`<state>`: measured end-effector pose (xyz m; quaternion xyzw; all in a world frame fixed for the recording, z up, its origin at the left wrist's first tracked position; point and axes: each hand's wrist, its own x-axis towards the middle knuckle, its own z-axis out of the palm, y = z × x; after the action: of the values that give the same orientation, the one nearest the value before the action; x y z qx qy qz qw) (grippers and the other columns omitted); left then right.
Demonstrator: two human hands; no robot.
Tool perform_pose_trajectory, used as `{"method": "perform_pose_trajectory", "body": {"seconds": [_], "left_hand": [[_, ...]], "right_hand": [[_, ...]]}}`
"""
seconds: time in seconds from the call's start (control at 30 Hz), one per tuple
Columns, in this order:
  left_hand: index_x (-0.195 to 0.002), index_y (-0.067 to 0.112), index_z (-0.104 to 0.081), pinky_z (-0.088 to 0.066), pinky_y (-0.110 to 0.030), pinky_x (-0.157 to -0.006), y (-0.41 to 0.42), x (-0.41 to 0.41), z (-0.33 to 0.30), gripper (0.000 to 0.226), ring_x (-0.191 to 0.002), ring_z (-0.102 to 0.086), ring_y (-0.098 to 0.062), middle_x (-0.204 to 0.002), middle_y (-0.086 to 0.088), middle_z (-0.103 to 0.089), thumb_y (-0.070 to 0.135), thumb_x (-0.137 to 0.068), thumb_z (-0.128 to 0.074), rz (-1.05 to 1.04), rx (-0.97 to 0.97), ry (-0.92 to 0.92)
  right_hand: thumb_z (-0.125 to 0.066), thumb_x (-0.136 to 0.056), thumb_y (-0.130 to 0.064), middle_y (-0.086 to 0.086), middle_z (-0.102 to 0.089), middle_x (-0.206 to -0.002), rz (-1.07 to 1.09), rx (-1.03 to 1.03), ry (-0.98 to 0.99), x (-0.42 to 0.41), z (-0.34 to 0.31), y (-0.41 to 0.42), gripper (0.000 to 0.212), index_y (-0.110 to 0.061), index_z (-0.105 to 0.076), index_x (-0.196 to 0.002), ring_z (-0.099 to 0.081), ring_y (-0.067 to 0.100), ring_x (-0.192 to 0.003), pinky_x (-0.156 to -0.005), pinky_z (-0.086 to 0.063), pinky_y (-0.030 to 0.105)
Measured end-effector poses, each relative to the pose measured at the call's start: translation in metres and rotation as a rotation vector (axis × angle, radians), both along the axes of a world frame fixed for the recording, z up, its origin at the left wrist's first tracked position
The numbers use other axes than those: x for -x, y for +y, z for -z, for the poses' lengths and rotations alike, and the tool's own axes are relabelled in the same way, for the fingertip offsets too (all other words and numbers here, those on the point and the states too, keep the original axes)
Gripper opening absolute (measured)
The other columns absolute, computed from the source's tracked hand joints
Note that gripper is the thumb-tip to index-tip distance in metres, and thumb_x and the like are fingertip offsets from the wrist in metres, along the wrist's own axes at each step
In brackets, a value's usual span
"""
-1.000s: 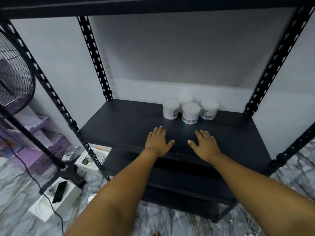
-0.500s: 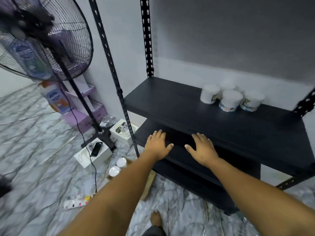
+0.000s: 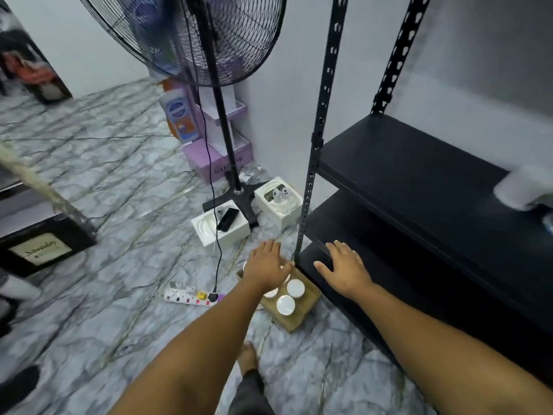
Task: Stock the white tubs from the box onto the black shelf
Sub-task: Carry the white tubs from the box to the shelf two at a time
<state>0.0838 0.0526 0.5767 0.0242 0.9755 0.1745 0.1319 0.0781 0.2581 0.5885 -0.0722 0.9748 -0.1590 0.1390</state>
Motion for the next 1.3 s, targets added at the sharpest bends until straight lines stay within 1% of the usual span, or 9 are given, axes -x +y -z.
{"method": "perform_pose_trajectory", "body": {"seconds": [0.3, 0.47, 0.6, 0.7, 0.83, 0.97, 1.07, 1.2, 1.3], "left_hand": [[-0.144, 0.014, -0.031, -0.022, -0.042, -0.114, -0.131, 0.080, 0.068, 0.069, -0.142, -0.022, -0.026, -0.154, -0.010, -0.027, 0.054, -0.090, -0.045, -0.095, -0.015, -0.128], [-0.138, 0.011, -0.040, -0.030, -0.036, -0.107, -0.166, 0.108, 0.125, 0.087, -0.135, -0.035, -0.027, -0.147, -0.010, -0.039, 0.069, -0.077, -0.018, -0.151, 0.004, -0.098], [-0.139, 0.013, -0.038, -0.028, -0.035, -0.108, -0.177, 0.126, 0.194, 0.084, -0.135, -0.033, -0.025, -0.146, -0.008, -0.039, 0.065, -0.075, -0.019, -0.195, -0.007, -0.096], [-0.141, 0.015, -0.034, -0.023, -0.039, -0.112, -0.178, 0.139, 0.266, 0.078, -0.141, -0.025, -0.025, -0.152, -0.007, -0.031, 0.063, -0.080, -0.029, -0.232, -0.025, -0.115], [-0.144, 0.017, -0.030, -0.021, -0.041, -0.115, -0.173, 0.158, 0.375, 0.071, -0.143, -0.021, -0.025, -0.155, -0.007, -0.025, 0.059, -0.089, -0.043, -0.239, -0.030, -0.093], [-0.145, 0.018, -0.029, -0.017, -0.040, -0.115, -0.165, 0.177, 0.474, 0.070, -0.144, -0.019, -0.024, -0.156, -0.005, -0.023, 0.057, -0.089, -0.046, -0.244, -0.034, -0.041], [-0.144, 0.020, -0.029, -0.019, -0.040, -0.116, -0.160, 0.186, 0.536, 0.070, -0.144, -0.019, -0.023, -0.156, -0.004, -0.024, 0.058, -0.088, -0.048, -0.247, -0.072, 0.002], [-0.142, 0.020, -0.030, -0.032, -0.040, -0.111, -0.159, 0.190, 0.596, 0.080, -0.136, -0.033, -0.021, -0.148, -0.002, -0.036, 0.057, -0.079, -0.062, -0.333, -0.282, 0.108], [-0.146, 0.021, -0.022, -0.031, -0.037, -0.112, -0.159, 0.188, 0.628, 0.095, -0.137, -0.030, -0.018, -0.151, 0.001, -0.028, 0.051, -0.073, -0.074, -0.417, -0.486, 0.114]], "right_hand": [[-0.042, -0.092, -0.054, 0.011, -0.026, -0.153, -0.076, 0.041, -0.166, 0.102, 0.073, -0.132, 0.069, -0.012, -0.029, -0.145, -0.018, 0.026, -0.143, -0.117, -0.015, 0.042], [-0.037, -0.083, -0.064, 0.010, -0.046, -0.135, -0.123, 0.080, -0.220, 0.150, 0.134, -0.168, 0.071, -0.014, -0.042, -0.133, -0.040, 0.028, -0.128, -0.106, -0.033, 0.044], [-0.029, -0.075, -0.068, 0.010, -0.048, -0.133, -0.171, 0.083, -0.223, 0.185, 0.212, -0.181, 0.077, -0.016, -0.043, -0.131, -0.044, 0.027, -0.123, -0.104, -0.036, 0.045], [-0.031, -0.076, -0.069, 0.009, -0.048, -0.132, -0.215, 0.094, -0.203, 0.206, 0.282, -0.184, 0.078, -0.015, -0.043, -0.131, -0.044, 0.026, -0.122, -0.103, -0.037, 0.045], [-0.047, -0.085, -0.058, 0.006, -0.043, -0.139, -0.248, 0.127, -0.159, 0.233, 0.387, -0.184, 0.066, -0.017, -0.039, -0.136, -0.040, 0.025, -0.129, -0.108, -0.034, 0.042], [-0.051, -0.089, -0.052, 0.007, -0.032, -0.150, -0.264, 0.113, -0.094, 0.253, 0.487, -0.180, 0.070, -0.015, -0.031, -0.144, -0.027, 0.024, -0.139, -0.113, -0.023, 0.039], [-0.051, -0.086, -0.057, 0.009, -0.029, -0.152, -0.264, 0.133, -0.061, 0.265, 0.552, -0.175, 0.075, -0.016, -0.028, -0.145, -0.026, 0.025, -0.139, -0.113, -0.023, 0.039], [-0.063, -0.081, -0.053, 0.005, -0.032, -0.149, -0.230, 0.287, -0.029, 0.279, 0.614, -0.171, 0.082, -0.016, -0.027, -0.144, -0.030, 0.021, -0.137, -0.112, -0.027, 0.038], [-0.077, -0.070, -0.047, -0.001, -0.041, -0.139, -0.148, 0.492, -0.039, 0.283, 0.644, -0.167, 0.087, -0.024, -0.031, -0.141, -0.039, 0.013, -0.127, -0.105, -0.036, 0.035]]}}
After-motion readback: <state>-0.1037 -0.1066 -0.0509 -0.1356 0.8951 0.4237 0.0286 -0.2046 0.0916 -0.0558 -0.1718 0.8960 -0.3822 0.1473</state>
